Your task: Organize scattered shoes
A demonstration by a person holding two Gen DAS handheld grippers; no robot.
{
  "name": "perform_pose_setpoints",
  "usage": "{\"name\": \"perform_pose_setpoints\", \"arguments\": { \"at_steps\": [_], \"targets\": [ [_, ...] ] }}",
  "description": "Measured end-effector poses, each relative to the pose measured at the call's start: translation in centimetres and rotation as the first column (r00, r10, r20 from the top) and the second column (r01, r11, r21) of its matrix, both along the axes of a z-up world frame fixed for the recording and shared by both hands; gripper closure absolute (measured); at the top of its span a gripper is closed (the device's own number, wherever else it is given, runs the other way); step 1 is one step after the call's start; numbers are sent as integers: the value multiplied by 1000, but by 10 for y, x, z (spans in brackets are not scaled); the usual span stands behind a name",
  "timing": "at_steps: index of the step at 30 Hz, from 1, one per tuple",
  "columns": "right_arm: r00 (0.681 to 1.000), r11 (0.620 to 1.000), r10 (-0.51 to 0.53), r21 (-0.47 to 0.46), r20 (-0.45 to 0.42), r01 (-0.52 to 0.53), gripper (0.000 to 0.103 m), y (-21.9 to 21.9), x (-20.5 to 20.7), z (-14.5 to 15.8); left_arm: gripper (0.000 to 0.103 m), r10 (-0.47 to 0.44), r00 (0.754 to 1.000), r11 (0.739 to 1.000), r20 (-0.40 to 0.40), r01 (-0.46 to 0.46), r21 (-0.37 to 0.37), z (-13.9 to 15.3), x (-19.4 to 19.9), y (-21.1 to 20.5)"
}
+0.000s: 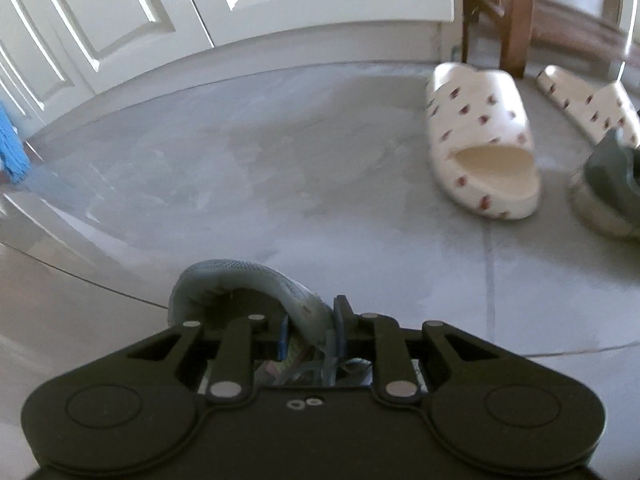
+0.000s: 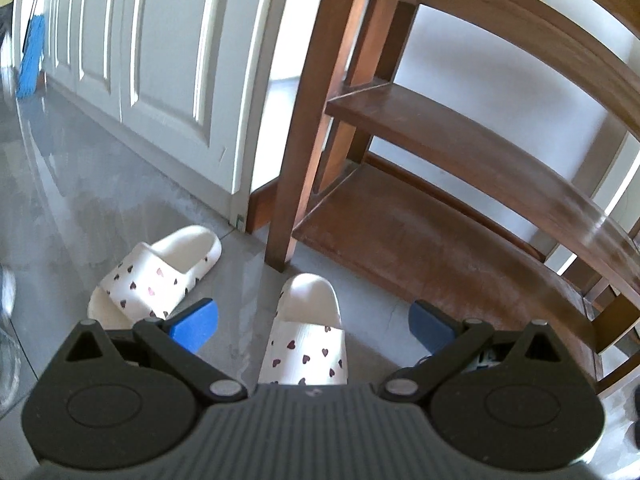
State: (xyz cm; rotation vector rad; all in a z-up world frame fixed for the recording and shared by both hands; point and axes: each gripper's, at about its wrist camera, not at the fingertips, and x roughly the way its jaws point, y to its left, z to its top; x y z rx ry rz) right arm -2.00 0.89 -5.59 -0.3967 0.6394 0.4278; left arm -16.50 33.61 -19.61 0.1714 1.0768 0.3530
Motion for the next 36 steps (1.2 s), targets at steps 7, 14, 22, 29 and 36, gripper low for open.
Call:
{"name": "perform_pose_setpoints", "arguments": {
  "at_steps": [7,14,22,29,36],
  "targets": [
    [1000,1000,8,-24,1,-8,1,4,-1,-6,68,-15,998,990,-68,24,138,-7,7,-26],
    [1000,999,-19,43,8,18,1,-7,2,7,55,182,979,978,95,-190,85,33,-15,-59],
    [1000,997,-13,82,8,12,1,-9,0,13,53,37,981,884,191,57,-464,32,34,-130],
    [999,997,-34,67,14,33,0,-23,-6,21,55,93,989,786,114,-3,-618,-16,92,-167],
    [999,998,-32,47,7,31,0,-30,-8,20,74,150,985,771,80,-65,-633,-37,104,-182]
  ]
}}
